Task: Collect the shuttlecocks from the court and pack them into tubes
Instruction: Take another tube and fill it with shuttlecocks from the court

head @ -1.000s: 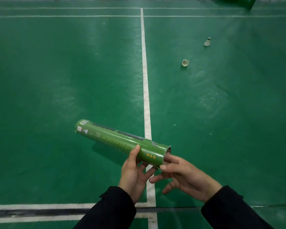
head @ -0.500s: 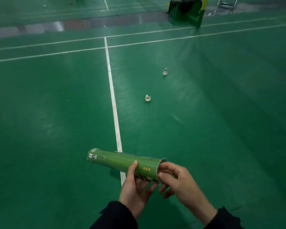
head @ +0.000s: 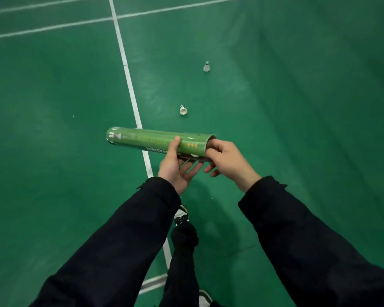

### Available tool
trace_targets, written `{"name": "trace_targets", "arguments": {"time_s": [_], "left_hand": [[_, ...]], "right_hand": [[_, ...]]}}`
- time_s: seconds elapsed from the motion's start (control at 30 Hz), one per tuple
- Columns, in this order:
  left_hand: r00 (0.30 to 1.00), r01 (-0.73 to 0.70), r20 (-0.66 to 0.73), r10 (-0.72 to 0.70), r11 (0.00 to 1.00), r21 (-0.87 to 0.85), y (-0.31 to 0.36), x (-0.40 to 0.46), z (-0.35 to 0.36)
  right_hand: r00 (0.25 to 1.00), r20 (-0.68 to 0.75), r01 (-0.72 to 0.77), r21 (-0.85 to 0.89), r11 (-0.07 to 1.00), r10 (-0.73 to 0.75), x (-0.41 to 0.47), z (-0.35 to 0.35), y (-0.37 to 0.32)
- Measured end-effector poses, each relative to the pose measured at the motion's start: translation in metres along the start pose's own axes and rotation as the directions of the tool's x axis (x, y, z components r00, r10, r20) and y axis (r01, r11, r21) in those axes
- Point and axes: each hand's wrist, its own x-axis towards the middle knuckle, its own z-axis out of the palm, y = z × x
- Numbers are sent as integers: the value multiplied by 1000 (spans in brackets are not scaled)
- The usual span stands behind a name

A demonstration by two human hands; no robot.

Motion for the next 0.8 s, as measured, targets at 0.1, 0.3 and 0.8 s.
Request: {"name": "trace_targets", "arguments": {"time_s": [0.1, 0.3, 0.8], "left_hand": [[1000, -9, 1, 9, 1000, -18, 43, 45, 21], [1000, -14, 7, 14, 1000, 18, 116, 141, 65], [987, -19, -164, -4, 991, -136, 262, 450, 73]], "right_hand": [[999, -18, -49, 11, 999, 49, 65, -7, -28], [982, -85, -155, 147, 977, 168, 181, -17, -64], [954, -89, -253, 282, 925, 288, 520, -36, -53]]}}
